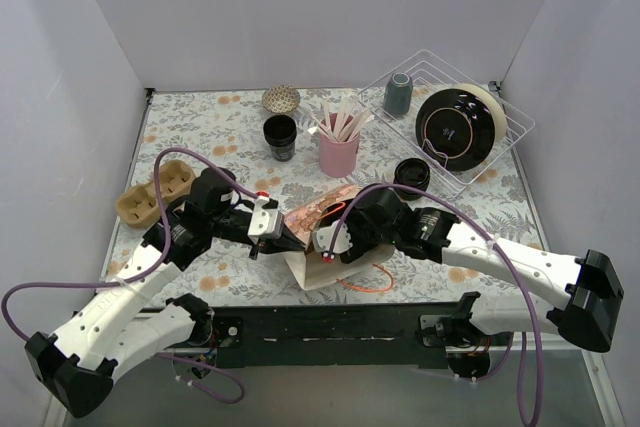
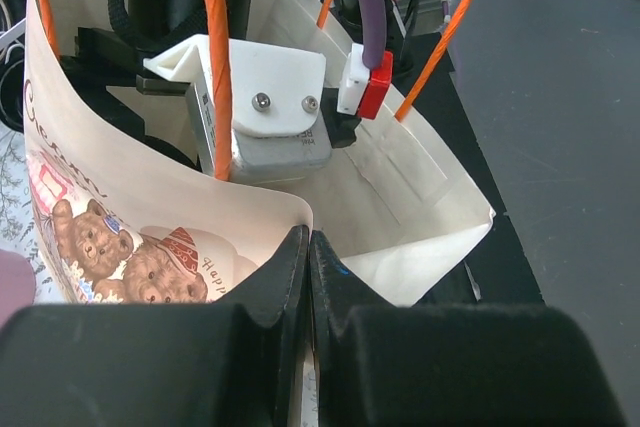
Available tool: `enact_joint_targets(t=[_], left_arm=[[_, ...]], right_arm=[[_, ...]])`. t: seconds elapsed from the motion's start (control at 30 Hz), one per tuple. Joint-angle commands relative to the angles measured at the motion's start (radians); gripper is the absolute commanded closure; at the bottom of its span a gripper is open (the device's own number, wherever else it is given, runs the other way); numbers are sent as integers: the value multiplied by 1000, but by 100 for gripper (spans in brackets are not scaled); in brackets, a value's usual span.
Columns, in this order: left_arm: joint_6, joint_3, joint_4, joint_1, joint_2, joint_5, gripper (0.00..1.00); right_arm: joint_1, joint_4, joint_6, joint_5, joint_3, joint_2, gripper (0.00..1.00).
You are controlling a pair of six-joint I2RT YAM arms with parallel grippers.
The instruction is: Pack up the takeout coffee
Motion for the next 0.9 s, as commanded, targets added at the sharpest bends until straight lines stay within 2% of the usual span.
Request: enact_joint_targets(t=[0.0, 0.27, 0.47, 0.6, 0.87], left_arm=[[11, 6, -43, -17, 39, 51, 100], [-22, 37, 4, -17, 85, 98, 100], [-30, 32, -2, -15, 71, 63, 100], [-33, 37, -8, -6, 45, -71, 100], [-154, 11, 77, 62, -33, -164, 100]], right_arm=[[-9, 82, -4, 0, -2, 7, 99], [-41, 211, -11, -33, -77, 59, 99], [-74, 311, -19, -40, -132, 62, 99], [-75, 372, -8, -40, -154, 47, 99], [-74, 360, -68, -72, -157, 31, 99]])
